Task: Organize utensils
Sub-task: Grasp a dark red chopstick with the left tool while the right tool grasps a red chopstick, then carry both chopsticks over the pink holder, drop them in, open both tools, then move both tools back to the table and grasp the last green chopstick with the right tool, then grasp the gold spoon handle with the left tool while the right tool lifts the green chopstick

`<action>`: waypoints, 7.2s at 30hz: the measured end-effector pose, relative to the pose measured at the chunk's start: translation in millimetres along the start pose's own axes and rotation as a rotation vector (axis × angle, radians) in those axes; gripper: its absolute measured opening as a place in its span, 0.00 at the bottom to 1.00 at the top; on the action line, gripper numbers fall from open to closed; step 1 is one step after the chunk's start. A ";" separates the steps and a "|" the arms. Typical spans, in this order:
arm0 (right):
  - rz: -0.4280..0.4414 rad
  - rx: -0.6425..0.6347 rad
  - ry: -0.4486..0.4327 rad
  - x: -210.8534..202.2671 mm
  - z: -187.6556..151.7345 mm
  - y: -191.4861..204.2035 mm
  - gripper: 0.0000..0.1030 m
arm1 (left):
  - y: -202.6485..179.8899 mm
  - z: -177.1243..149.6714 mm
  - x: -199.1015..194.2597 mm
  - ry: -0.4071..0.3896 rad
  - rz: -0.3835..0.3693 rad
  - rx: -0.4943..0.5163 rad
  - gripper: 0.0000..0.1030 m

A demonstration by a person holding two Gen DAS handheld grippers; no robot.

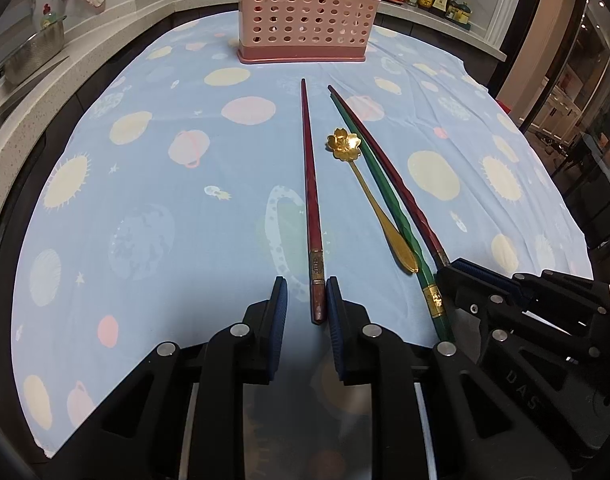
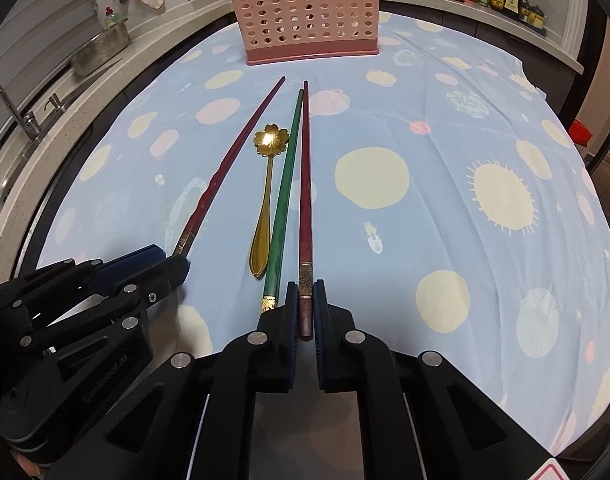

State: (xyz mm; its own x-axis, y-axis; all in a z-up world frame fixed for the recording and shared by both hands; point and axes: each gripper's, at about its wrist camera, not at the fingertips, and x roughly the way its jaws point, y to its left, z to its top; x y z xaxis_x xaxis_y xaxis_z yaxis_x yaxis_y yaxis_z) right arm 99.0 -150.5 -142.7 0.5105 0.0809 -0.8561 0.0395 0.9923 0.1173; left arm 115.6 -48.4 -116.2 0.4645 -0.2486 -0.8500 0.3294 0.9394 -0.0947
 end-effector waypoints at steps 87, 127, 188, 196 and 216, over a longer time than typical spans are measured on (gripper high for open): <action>0.120 0.165 -0.556 -123.7 367.5 -56.8 0.07 | 50.4 366.0 -142.4 -0.597 -0.020 -0.076 0.07; 0.014 0.104 -0.354 -107.0 189.1 -42.4 0.28 | 60.2 231.6 -99.0 -0.368 0.017 -0.121 0.43; 0.013 0.150 -0.004 -17.7 -20.6 -48.1 0.07 | -17.3 21.6 -6.5 0.008 -0.058 -0.012 0.53; 0.017 0.155 -0.007 -20.5 -20.0 -51.8 0.07 | -36.3 28.3 13.4 0.039 -0.086 0.011 0.53; 0.047 0.161 -0.027 -29.9 -19.2 -50.9 0.07 | -25.0 20.8 3.3 0.012 -0.094 0.004 0.10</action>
State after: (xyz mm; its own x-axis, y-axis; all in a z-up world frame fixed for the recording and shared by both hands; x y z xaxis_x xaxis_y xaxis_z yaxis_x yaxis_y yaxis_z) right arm 65.3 -201.7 -132.8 0.5380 0.1219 -0.8341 0.1511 0.9595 0.2377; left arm 126.0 -77.7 -105.9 0.4217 -0.3332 -0.8433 0.3749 0.9109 -0.1724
